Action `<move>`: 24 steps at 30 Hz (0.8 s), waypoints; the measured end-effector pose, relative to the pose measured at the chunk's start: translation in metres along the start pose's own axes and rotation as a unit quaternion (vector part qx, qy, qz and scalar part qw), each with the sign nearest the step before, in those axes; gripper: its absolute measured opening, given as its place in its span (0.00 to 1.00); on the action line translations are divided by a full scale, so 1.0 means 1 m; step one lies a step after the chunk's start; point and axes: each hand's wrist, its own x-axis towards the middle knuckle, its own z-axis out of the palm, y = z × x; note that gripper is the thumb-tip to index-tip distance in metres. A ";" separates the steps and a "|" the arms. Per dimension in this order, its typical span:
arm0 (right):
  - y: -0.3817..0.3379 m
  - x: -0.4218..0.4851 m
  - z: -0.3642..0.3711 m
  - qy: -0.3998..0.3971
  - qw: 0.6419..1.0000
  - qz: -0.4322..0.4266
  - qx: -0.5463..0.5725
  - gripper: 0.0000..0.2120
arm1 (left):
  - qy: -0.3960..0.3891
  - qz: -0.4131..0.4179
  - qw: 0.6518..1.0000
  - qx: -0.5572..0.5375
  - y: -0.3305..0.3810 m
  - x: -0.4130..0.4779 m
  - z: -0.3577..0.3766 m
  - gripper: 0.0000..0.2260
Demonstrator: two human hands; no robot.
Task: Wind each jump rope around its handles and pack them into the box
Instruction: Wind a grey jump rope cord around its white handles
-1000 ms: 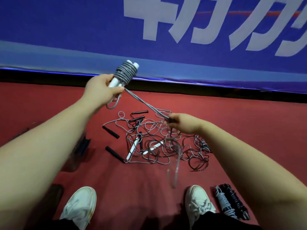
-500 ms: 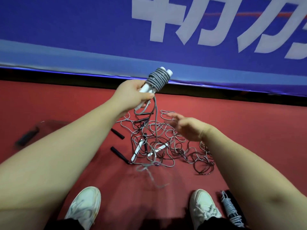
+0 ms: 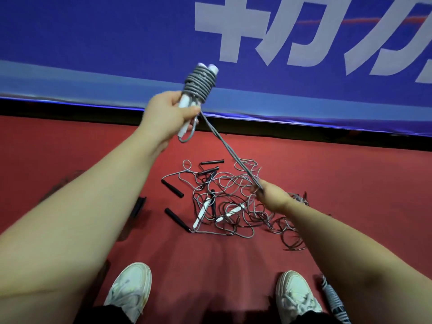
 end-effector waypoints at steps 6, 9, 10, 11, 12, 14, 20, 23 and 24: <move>0.051 -0.005 0.021 -0.172 0.978 0.118 -0.033 0.29 | -0.030 -0.017 0.999 -0.023 0.002 -0.004 0.016 0.04; 0.065 -0.014 0.023 -0.282 0.920 0.155 0.225 0.15 | -0.039 -0.035 0.998 -0.046 0.003 -0.003 0.014 0.04; 0.062 -0.013 0.017 -0.250 0.910 0.156 0.293 0.12 | -0.050 -0.040 0.997 -0.037 0.000 -0.005 0.015 0.05; 0.054 -0.008 0.009 -0.178 0.910 0.156 0.342 0.08 | -0.060 -0.042 0.997 -0.022 -0.003 -0.006 0.017 0.05; 0.045 0.001 0.000 -0.085 0.909 0.147 0.381 0.05 | -0.069 -0.044 0.997 -0.009 -0.006 -0.008 0.020 0.05; 0.013 0.012 -0.021 0.097 0.894 0.133 0.417 0.07 | -0.081 -0.045 0.996 0.009 -0.009 -0.009 0.027 0.06; -0.086 -0.015 -0.046 -0.004 0.880 -0.157 0.448 0.12 | -0.082 -0.020 0.995 0.049 -0.012 -0.009 0.040 0.08; -0.115 -0.020 -0.037 0.027 0.869 -0.184 0.459 0.04 | -0.067 -0.012 0.996 0.055 -0.013 -0.008 0.038 0.08; -0.120 -0.019 -0.037 0.057 0.867 -0.175 0.463 0.07 | -0.061 -0.012 0.997 0.056 -0.013 -0.007 0.036 0.09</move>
